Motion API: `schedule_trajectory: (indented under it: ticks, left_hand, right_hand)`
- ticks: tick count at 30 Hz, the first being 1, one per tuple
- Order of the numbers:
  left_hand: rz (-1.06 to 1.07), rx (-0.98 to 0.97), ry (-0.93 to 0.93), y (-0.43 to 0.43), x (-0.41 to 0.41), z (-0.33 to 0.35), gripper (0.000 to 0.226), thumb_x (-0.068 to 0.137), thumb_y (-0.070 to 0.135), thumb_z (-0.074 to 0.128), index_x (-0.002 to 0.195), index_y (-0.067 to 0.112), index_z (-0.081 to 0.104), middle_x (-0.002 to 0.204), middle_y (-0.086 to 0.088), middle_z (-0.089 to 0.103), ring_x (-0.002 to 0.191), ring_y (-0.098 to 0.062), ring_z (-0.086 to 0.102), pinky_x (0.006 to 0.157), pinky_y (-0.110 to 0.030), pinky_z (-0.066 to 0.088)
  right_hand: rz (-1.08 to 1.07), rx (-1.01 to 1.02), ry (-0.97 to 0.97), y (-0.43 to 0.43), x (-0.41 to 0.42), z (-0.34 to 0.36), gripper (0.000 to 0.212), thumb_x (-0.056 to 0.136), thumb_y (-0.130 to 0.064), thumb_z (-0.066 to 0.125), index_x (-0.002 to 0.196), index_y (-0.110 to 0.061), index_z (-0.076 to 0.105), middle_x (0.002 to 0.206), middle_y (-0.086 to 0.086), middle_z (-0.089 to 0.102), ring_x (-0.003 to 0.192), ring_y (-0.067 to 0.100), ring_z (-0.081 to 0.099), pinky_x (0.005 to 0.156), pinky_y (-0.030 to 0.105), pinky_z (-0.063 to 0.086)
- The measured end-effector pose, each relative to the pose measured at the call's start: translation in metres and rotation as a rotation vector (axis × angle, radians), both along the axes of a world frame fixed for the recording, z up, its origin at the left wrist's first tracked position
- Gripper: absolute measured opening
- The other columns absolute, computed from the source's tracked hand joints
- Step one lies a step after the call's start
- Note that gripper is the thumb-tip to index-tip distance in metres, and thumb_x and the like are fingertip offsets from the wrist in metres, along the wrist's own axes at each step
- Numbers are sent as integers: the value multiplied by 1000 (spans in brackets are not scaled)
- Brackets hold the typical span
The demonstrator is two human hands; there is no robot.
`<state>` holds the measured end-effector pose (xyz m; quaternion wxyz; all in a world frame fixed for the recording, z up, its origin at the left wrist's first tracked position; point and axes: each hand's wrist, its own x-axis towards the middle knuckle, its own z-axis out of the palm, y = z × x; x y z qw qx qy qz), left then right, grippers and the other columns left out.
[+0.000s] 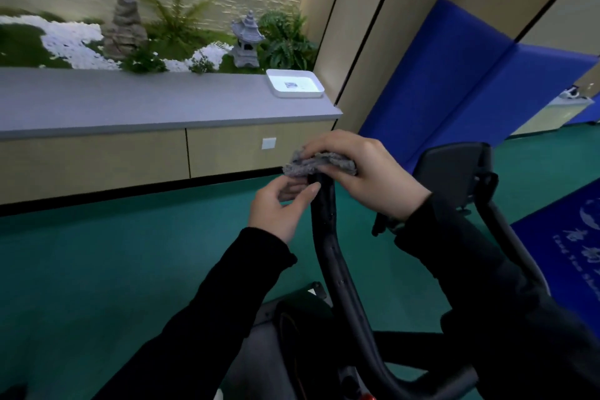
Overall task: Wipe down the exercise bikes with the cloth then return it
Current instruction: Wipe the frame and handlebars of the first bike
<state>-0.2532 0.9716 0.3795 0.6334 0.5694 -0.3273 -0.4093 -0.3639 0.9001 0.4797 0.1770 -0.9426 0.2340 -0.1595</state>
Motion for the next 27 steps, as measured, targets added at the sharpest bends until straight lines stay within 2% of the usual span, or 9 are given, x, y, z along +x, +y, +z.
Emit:
schedule_trajectory:
  ticks: [4, 7, 9, 12, 15, 17, 22, 24, 27]
  left_hand:
    - [57, -11, 56, -4, -1, 3, 16, 78, 7, 73, 75, 18, 62, 74, 4, 63, 67, 0, 60, 69, -9, 48]
    - [65, -43, 93, -4, -1, 2, 18, 76, 4, 75, 72, 18, 63, 70, 5, 64, 59, 7, 58, 64, -6, 47]
    - [53, -56, 90, -4, -1, 0, 18, 75, 6, 75, 72, 20, 65, 70, 7, 65, 61, 7, 59, 64, -6, 47]
    - [58, -58, 104, -5, 0, -2, 18, 74, 7, 76, 72, 20, 65, 70, 7, 65, 64, 1, 61, 67, -10, 47]
    - [48, -50, 107, -6, 1, -3, 17, 74, 9, 76, 73, 19, 63, 73, 4, 65, 70, -7, 60, 69, -12, 48]
    - [51, -54, 111, -5, 0, -4, 17, 75, 8, 76, 74, 20, 63, 73, 4, 65, 68, -3, 60, 67, -9, 48]
    - [62, -68, 132, -3, -4, -5, 15, 78, 7, 73, 77, 19, 64, 73, 7, 65, 67, 1, 61, 66, -10, 48]
    - [64, -67, 132, -3, -5, -6, 14, 78, 8, 73, 78, 20, 64, 74, 6, 65, 68, 0, 61, 66, -10, 48]
    - [76, -79, 127, -3, -5, -7, 16, 78, 9, 73, 76, 21, 64, 71, 8, 64, 64, 4, 60, 64, -10, 47]
  right_hand:
    - [-75, 72, 40, -7, 4, 0, 24, 92, -7, 60, 111, -20, 69, 110, -8, 69, 108, 5, 60, 90, 16, 45]
    - [-191, 36, 22, -8, -2, -2, 22, 91, -10, 63, 110, -15, 70, 101, -6, 71, 99, 9, 64, 77, 6, 40]
    - [-246, -39, -2, -5, -11, -4, 19, 89, -9, 65, 107, -12, 70, 97, -1, 72, 93, 14, 64, 72, 12, 41]
    - [-218, -98, -64, 4, -13, -5, 20, 85, -3, 67, 103, -10, 71, 100, 2, 70, 96, 14, 63, 79, 18, 45]
    - [-158, -17, -79, 6, 3, -6, 25, 85, 1, 64, 103, -15, 72, 105, -3, 71, 102, 8, 62, 87, 16, 47]
    - [-187, 40, -36, 1, 9, -6, 24, 89, -3, 61, 105, -17, 71, 104, -4, 72, 102, 8, 63, 87, 18, 48]
    - [-324, 102, -43, -6, -5, -11, 14, 92, -12, 60, 102, -14, 69, 80, -10, 66, 67, -3, 57, 62, 12, 41]
    - [-364, 69, -94, 2, -7, -16, 13, 91, -12, 61, 101, -14, 69, 78, -12, 65, 62, -6, 55, 60, 10, 41]
    - [-403, -59, -204, 18, -4, -26, 18, 88, -4, 63, 103, -11, 70, 94, 0, 71, 84, 11, 65, 73, 19, 47]
